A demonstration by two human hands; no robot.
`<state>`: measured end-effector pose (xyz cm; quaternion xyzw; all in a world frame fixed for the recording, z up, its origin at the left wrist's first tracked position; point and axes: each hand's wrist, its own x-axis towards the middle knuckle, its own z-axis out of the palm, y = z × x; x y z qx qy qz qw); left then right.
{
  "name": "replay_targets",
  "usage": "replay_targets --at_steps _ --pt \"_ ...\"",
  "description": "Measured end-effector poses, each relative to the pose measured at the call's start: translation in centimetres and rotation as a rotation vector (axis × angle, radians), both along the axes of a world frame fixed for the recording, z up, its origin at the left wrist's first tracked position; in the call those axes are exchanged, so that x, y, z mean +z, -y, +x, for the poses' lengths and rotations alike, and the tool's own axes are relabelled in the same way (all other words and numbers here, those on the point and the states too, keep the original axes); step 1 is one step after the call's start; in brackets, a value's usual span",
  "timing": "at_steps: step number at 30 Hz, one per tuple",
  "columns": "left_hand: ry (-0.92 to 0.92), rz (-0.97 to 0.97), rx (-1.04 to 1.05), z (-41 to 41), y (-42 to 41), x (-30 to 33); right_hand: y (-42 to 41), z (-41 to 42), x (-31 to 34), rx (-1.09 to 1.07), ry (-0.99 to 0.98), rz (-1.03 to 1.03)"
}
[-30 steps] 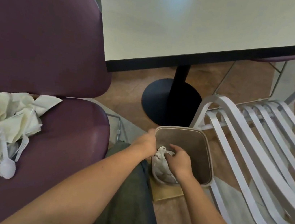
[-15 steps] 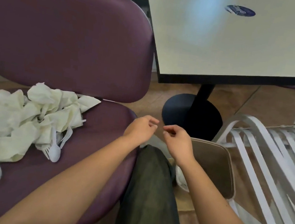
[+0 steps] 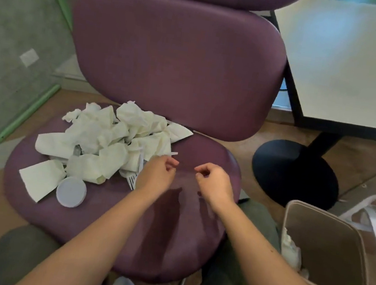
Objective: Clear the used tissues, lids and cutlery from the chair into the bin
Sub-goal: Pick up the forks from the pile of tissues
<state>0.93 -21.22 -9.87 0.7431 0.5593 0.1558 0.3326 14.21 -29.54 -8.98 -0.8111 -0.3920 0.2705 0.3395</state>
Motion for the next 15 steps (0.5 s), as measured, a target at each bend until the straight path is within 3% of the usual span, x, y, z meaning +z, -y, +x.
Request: replay_targets --at_steps 5,11,15 --pt "-0.177 0.092 0.149 -5.8 0.5 -1.9 -2.8 -3.5 -1.3 0.085 -0.039 -0.068" --pt "-0.096 0.052 0.160 -7.8 -0.5 -2.7 -5.7 -5.9 -2.5 0.149 0.131 -0.214" --pt "0.007 -0.024 0.208 -8.4 -0.5 -2.8 -7.8 -7.1 -3.5 0.131 0.129 -0.269"
